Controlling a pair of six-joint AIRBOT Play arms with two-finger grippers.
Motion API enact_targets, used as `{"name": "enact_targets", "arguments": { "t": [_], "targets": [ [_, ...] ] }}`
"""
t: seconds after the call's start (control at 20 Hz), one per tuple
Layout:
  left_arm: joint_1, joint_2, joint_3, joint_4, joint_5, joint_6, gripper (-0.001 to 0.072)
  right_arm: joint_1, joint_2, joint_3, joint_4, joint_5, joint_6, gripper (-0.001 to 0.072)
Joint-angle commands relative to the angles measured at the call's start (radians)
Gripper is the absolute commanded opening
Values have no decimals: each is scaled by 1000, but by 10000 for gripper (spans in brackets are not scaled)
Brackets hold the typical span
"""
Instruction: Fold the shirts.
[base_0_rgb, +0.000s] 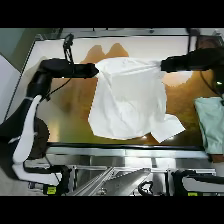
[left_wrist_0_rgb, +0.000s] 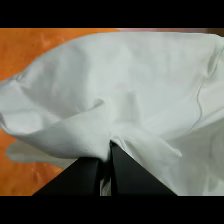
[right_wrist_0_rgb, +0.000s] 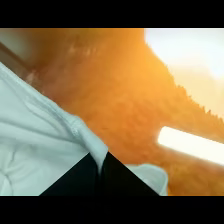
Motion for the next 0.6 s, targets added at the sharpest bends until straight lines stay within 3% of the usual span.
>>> {"name": "enact_targets", "arguments": {
  "t": [0.0,0.1,0.15,0.2,0.25,0.35,0.45,0.55],
  "targets": [
    [13,-323,222,6,70,2,16,0,-222,-11,130,188,17,24],
    [20,-409,331,6,135,2,31,-1,-271,2,167,199,16,25],
    [30,-429,373,5,169,-1,295,-6,-275,6,167,185,16,65],
    [37,-433,409,6,213,-23,713,-17,-273,23,166,147,16,259],
    [53,-431,442,6,265,-55,690,-41,-268,50,166,77,16,401],
    [96,-422,531,7,457,-103,690,-120,-243,121,163,-134,16,524],
    [153,-367,521,7,622,-134,689,-225,-204,155,163,-325,14,524],
    [207,-263,373,19,715,-146,688,-326,-178,145,164,-468,-15,524]
  ]
}}
